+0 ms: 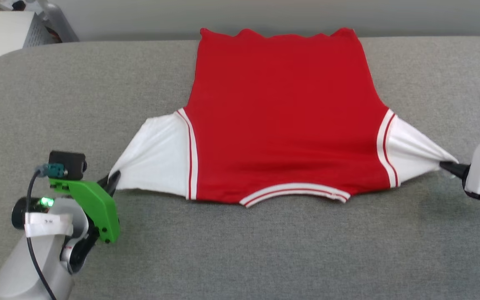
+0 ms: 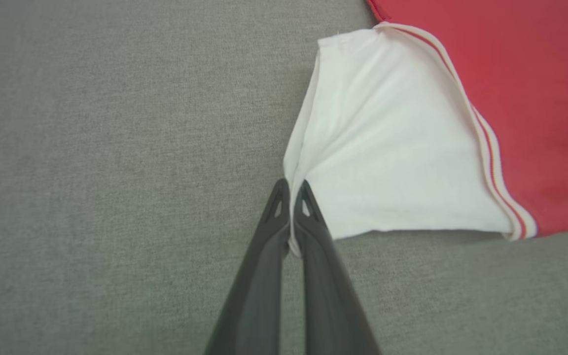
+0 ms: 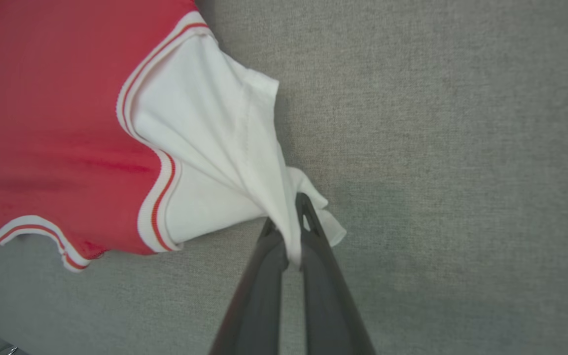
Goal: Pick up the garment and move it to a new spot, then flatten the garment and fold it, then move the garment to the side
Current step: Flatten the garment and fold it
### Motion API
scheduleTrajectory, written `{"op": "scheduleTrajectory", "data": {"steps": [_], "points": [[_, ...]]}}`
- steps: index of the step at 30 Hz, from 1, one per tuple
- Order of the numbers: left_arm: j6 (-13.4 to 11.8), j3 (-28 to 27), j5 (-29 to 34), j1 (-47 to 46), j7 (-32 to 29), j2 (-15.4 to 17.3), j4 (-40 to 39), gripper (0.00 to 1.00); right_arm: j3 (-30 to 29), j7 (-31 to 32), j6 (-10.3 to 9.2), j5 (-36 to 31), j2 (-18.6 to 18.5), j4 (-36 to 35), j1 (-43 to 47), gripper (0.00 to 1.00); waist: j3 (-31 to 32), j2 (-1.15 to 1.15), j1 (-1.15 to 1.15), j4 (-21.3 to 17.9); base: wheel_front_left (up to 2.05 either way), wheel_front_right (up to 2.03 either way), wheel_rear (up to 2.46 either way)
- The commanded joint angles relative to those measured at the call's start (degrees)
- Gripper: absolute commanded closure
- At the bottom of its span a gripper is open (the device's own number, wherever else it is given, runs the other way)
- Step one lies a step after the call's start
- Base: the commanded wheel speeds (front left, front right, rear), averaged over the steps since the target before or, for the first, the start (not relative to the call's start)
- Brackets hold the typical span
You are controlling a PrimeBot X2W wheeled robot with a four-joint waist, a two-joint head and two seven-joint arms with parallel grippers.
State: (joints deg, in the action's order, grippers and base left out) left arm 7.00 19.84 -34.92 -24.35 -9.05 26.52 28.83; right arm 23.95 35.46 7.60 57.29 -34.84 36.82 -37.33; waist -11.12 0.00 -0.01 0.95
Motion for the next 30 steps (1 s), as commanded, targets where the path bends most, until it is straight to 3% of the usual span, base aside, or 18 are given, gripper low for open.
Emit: {"op": "scheduleTrajectory", "data": {"steps": [1, 14, 15, 24, 25, 26, 30], "points": [[-0.93, -0.41, -0.83, 3.01, -0.97, 1.37, -0.99, 1.0, -0.63, 1.16, -0.11, 0.56, -0.9, -0.39, 2.41, 1.0, 3.93, 0.0, 0.01, 0.65, 0.0, 0.0, 0.0], [-8.53, -2.77, -9.08, 26.13, -12.29, 4.98, -21.56, 1.0, -9.9, 12.11, -0.11, -0.12, 0.26, -10.99, 23.37, 1.0, 10.99, 0.0, 0.01, -0.19, 0.0, 0.0, 0.0], [-10.21, -2.79, -11.11, 30.48, -15.12, 5.24, -26.27, 1.0, -13.38, 14.69, -0.11, -1.43, 1.07, -14.27, 28.0, 1.0, 11.26, 0.0, 0.01, -0.29, 0.0, 0.0, 0.0], [-13.72, -1.66, -12.34, 34.46, -19.21, 5.07, -36.37, 1.0, -24.92, 21.02, -0.11, -8.22, 6.26, -24.14, 36.25, 1.0, 10.48, 0.0, 0.01, -0.06, 0.0, 0.0, 0.0], [-13.85, -1.48, -12.38, 34.37, -19.51, 4.99, -37.26, 1.0, -25.97, 21.36, -0.11, -9.02, 6.86, -25.29, 36.41, 0.9, 10.18, 0.0, 0.01, 0.02, 0.0, 0.0, 0.0], [-14.0, -1.21, -12.24, 34.15, -19.88, 4.98, -38.39, 1.0, -27.15, 21.76, -0.11, -9.97, 7.58, -26.78, 36.53, 0.0, 9.69, 0.0, 0.01, 0.14, 0.0, 0.0, 0.0], [-14.51, -0.29, -11.55, 32.73, -21.12, 4.88, -42.57, 1.0, -30.47, 24.13, -0.11, -12.23, 10.08, -31.4, 36.25, 0.0, 7.61, 0.0, 0.01, 0.66, 0.0, 0.0, 0.0]]}}
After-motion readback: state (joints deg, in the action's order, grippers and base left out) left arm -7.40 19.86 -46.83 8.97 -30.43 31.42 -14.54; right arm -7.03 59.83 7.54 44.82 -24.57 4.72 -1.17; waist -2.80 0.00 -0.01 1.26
